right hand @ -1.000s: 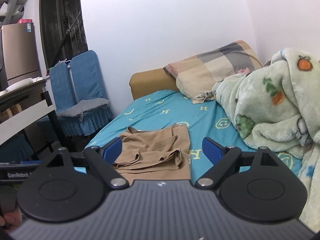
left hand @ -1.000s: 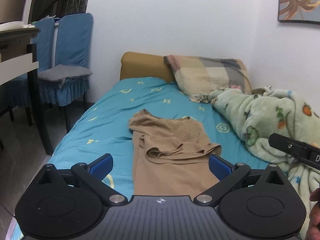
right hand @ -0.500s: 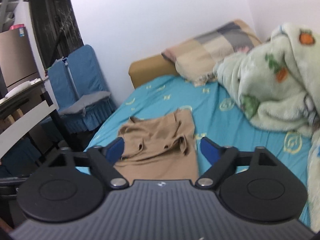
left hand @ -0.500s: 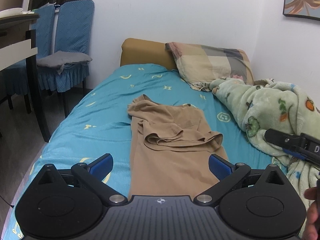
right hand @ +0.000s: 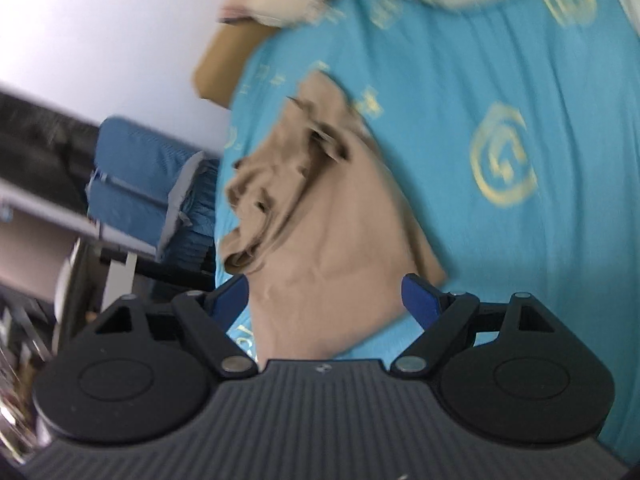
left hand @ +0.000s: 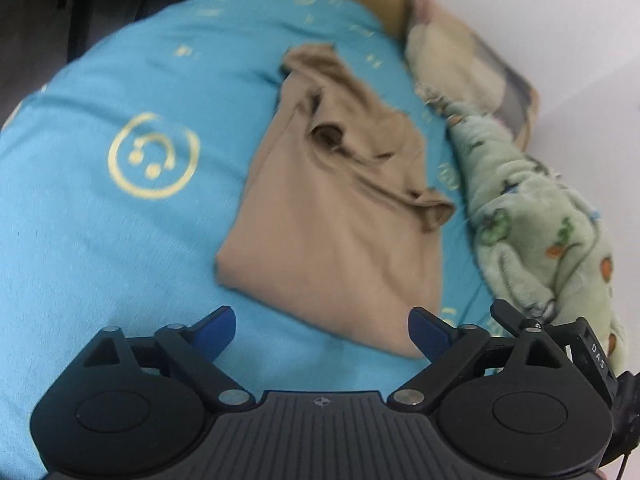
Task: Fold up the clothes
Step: 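Grasp the edge of the folded shirt with both grippers, then lift and flip the folded shirt over with both grippers, lay it down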
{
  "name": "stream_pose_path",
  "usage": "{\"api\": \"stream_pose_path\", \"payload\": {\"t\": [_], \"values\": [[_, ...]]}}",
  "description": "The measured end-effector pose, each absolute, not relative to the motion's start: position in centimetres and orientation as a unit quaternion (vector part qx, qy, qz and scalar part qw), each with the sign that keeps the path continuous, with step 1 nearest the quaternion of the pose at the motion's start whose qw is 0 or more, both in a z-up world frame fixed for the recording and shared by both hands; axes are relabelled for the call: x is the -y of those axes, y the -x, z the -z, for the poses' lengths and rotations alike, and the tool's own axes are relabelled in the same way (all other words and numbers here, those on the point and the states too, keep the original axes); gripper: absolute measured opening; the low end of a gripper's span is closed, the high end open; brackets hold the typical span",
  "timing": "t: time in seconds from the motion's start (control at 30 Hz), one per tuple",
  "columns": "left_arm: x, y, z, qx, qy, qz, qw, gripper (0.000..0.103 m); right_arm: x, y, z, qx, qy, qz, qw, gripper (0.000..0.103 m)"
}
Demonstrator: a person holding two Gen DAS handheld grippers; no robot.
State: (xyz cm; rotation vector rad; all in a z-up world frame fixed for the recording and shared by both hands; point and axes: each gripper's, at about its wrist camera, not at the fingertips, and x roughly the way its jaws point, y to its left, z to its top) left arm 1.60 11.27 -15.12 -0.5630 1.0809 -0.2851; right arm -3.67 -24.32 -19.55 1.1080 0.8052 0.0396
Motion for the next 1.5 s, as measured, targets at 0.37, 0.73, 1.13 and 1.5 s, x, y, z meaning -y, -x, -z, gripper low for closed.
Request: {"api": "stream_pose_path", "payload": {"t": [0.37,0.73,1.13,1.5], "values": [[-12.8,-4.0,20.8,-0.518,0.417,0.112,0.739,0.09,22.8,3.0,23.2,-0.42,-0.558,0.013,0.716,0.069],[-14.0,-5.1,23.3,-0.497,0.472,0.057,0.726,0.023,22.2,3.2,22.9,-0.374,-0.531,0.067,0.757,0.016],[-13.7,-2.3,16.7,-0.395,0.438,0.131,0.797,0.004,22.5,4.6,18.1,-0.305,-0.469,0.037,0.828,0.008],[-15.5,7.9,8.0,-0.32,0.412,0.199,0.83,0.004,21.7,13.0,12.0,-0.216,-0.443,-0.003,0.87,0.007]]}}
